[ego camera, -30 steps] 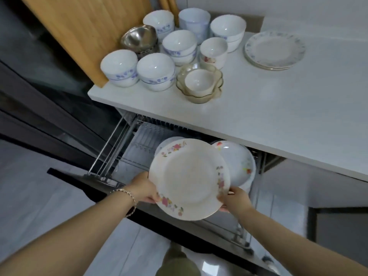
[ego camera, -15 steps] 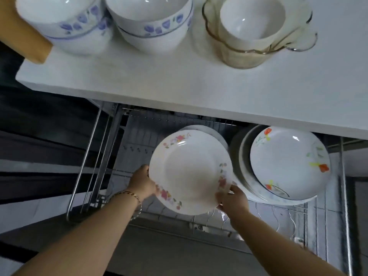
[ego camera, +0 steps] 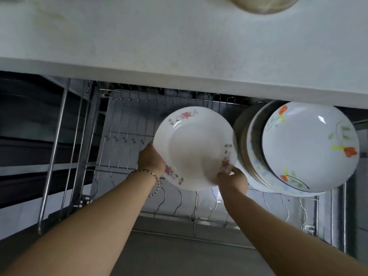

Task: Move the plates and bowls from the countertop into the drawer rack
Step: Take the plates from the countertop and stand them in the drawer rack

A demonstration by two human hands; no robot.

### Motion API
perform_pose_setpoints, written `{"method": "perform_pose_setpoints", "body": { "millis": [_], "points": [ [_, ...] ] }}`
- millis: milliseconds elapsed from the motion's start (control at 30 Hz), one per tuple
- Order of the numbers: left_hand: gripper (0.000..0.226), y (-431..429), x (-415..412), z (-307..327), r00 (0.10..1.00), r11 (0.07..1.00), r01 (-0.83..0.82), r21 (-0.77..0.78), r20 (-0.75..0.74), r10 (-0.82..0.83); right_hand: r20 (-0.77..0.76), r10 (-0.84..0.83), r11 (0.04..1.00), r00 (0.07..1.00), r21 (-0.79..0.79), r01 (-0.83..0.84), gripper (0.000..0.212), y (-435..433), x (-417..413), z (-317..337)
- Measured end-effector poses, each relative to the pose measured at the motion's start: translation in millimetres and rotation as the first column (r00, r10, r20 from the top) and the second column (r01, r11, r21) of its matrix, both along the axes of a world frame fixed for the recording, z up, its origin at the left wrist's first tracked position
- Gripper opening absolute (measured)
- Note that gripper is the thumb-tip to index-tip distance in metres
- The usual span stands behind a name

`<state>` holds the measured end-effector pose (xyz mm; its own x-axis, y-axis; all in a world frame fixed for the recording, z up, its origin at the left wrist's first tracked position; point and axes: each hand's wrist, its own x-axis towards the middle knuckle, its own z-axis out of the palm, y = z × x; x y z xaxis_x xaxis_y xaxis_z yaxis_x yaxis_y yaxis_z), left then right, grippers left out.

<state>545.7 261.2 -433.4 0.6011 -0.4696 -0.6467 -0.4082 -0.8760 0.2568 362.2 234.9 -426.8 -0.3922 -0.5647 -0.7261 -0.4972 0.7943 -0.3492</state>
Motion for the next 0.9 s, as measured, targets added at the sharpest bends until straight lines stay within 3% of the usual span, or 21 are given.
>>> {"method": "perform_pose_setpoints", "body": {
  "millis": [167,333,467,533,567,600,667,700,767,833,900],
  "points": [
    [0.038,-5.8,-7.1,5.5,0.998,0.995,-0.033,-0.091,-0.050,0.028,0.067,-0.050,0.999,0.997,-0.003,0.050,0.035,-7.7,3.9,-2.8],
    [0.045,3.2,-10.9,4.2,0.996,0.998,-0.040,-0.037,-0.085,0.037,0.091,-0.037,0.999,0.995,0.026,0.035,0.037,-3.5,-2.4,-7.3],
    [0.044,3.8,-3.4,5.6,0.985,1.000,-0.002,0.022,-0.171,0.006,0.070,0.057,0.995,0.996,0.082,-0.063,0.044,-4.9,-7.4,-8.5],
    [0.045,4.7,-7.6,14.9,0.985,0.999,0.017,0.049,-0.171,-0.008,0.078,0.171,0.966,0.982,0.185,-0.183,0.034,-1.4,-14.4,-4.5],
    [0.045,6.4,-11.9,21.4,0.986,0.998,0.029,0.052,-0.166,-0.020,0.111,0.244,0.930,0.963,0.255,-0.265,0.017,0.5,-19.7,1.0],
    [0.044,8.1,-17.0,29.0,0.987,0.997,0.049,0.055,-0.156,-0.040,0.165,0.302,0.887,0.939,0.313,-0.341,0.014,2.7,-24.8,8.3],
    [0.040,8.2,-28.9,48.9,0.979,0.990,0.126,0.056,-0.170,-0.115,0.278,0.409,0.772,0.869,0.402,-0.492,0.028,1.9,-35.9,26.6],
    [0.037,6.2,-36.6,60.7,0.968,0.985,0.166,0.046,-0.198,-0.154,0.329,0.469,0.709,0.820,0.413,-0.571,0.023,-0.1,-40.9,40.9],
    [0.033,-3.2,-57.6,87.2,0.947,0.976,0.214,0.029,-0.250,-0.200,0.328,0.622,0.620,0.712,0.349,-0.702,0.018,-9.6,-55.7,76.0],
    [0.028,-16.5,-87.3,119.4,0.936,0.974,0.223,0.031,-0.286,-0.205,0.291,0.683,0.619,0.670,0.256,-0.742,0.035,-21.4,-78.6,114.0],
    [0.017,-31.6,-123.8,154.2,0.915,0.964,0.263,0.026,-0.324,-0.241,0.231,0.733,0.612,0.640,0.188,-0.768,0.039,-35.6,-109.7,157.1]
  ]
}}
